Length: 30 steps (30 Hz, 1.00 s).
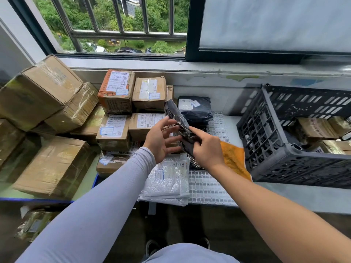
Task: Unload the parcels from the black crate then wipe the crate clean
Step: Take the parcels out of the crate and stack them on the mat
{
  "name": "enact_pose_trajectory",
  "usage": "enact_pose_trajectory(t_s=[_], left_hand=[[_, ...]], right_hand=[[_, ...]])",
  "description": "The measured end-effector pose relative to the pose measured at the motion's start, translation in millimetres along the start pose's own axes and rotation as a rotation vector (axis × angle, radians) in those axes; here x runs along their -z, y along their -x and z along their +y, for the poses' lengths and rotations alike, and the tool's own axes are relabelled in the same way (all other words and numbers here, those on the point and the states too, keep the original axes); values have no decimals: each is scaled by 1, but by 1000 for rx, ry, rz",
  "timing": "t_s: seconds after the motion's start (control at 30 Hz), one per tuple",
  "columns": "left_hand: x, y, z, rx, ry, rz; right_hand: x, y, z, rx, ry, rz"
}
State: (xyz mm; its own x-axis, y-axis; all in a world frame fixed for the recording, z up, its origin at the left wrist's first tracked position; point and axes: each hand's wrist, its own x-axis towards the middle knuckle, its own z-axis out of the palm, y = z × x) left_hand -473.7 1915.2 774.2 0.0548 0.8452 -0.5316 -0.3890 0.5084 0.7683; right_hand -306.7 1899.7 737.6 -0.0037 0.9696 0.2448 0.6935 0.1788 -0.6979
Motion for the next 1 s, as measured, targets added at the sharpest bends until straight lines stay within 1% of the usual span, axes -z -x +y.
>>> enact_pose_trajectory(t_s=[0.1, 0.2, 0.23, 0.33, 0.43, 0.53, 0.63, 0.73, 0.87, 1.0], left_hand=[[5, -1, 0, 2, -14, 112], [10, -2, -2, 21, -83, 233], [11, -1, -2, 47, -104, 237], [14, 3, -5, 169, -99, 157], [19, 3, -10, 196, -68, 138], [30, -2, -15, 204, -70, 158], [40, 2, -19, 240, -82, 159], [49, 7, -23, 250, -109, 162], [60, 13, -33, 243, -104, 181], [69, 21, -51, 240, -161, 217]], right_hand=[[4, -4, 1, -163, -149, 30], [6, -11, 11, -356, -397, 65], [8, -13, 14, -420, -472, 78], [15, -13, 20, -580, -665, 66], [12, -8, 28, -683, -822, 11], [6, -2, 40, -732, -866, -33], [2, 3, 47, -763, -832, -84], [-1, 9, 47, -784, -793, -123], [-3, 21, 46, -828, -804, -164], [-7, 37, 46, -883, -802, -220]])
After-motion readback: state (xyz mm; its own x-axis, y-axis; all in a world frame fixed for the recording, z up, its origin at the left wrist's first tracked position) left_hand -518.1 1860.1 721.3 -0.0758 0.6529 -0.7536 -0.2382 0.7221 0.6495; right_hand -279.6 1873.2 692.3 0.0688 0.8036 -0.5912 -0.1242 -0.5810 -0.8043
